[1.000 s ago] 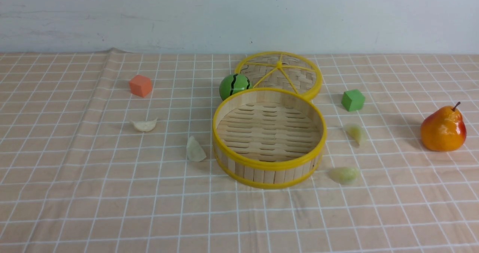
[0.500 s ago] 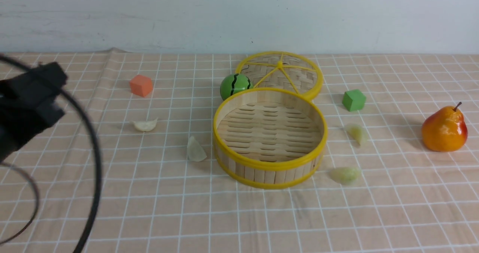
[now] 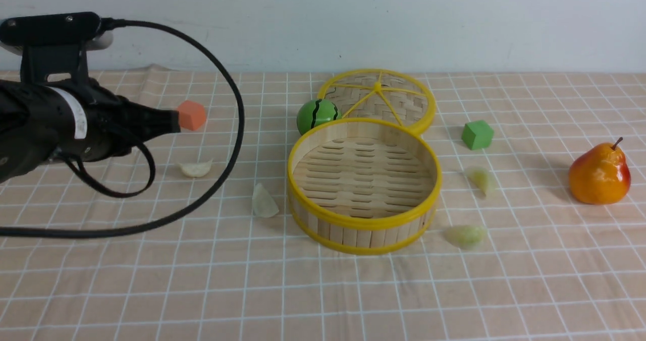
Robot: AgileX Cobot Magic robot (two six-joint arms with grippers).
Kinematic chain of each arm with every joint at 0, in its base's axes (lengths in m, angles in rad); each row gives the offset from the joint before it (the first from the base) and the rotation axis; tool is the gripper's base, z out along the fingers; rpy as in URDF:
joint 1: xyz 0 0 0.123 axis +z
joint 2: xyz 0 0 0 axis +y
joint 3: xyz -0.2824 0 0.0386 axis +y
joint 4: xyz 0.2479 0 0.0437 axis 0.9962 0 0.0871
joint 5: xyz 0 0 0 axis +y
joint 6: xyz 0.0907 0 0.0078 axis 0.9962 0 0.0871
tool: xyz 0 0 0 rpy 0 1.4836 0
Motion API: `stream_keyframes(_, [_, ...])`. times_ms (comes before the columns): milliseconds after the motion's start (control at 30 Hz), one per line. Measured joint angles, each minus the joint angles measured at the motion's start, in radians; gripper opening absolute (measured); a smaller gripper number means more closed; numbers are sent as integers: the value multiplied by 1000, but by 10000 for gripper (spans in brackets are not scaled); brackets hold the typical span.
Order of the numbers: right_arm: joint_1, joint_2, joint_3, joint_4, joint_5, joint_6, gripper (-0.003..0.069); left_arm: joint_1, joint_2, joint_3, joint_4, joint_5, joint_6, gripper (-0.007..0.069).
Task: Put the dumplings into the steamer on the table with the brown tablecloth.
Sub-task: 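Reach for and grasp a dumpling on the table with the left gripper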
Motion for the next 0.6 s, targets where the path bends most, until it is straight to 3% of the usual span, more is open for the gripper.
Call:
stream_keyframes(133, [53, 138, -119, -17, 182, 0, 123, 0, 103, -73, -156, 111, 152, -13])
stream_keyframes(233, [156, 328, -341, -51, 499, -92, -10, 0, 249, -211, -384, 275, 424, -13])
stream_keyframes(367, [243, 499, -512, -39, 725, -222, -20, 0, 361, -324, -566, 339, 542, -13])
stream_keyframes(467, [289, 579, -574, -8, 753, -287, -20, -3, 441, -381, -644, 333, 564, -4])
stream_keyframes(533, [301, 606, -583, 15, 758, -300, -20, -3, 477, -397, -665, 318, 567, 29])
stream_keyframes(600, [310, 629, -583, 40, 767, -326, -20, -4, 515, -405, -678, 272, 569, 112])
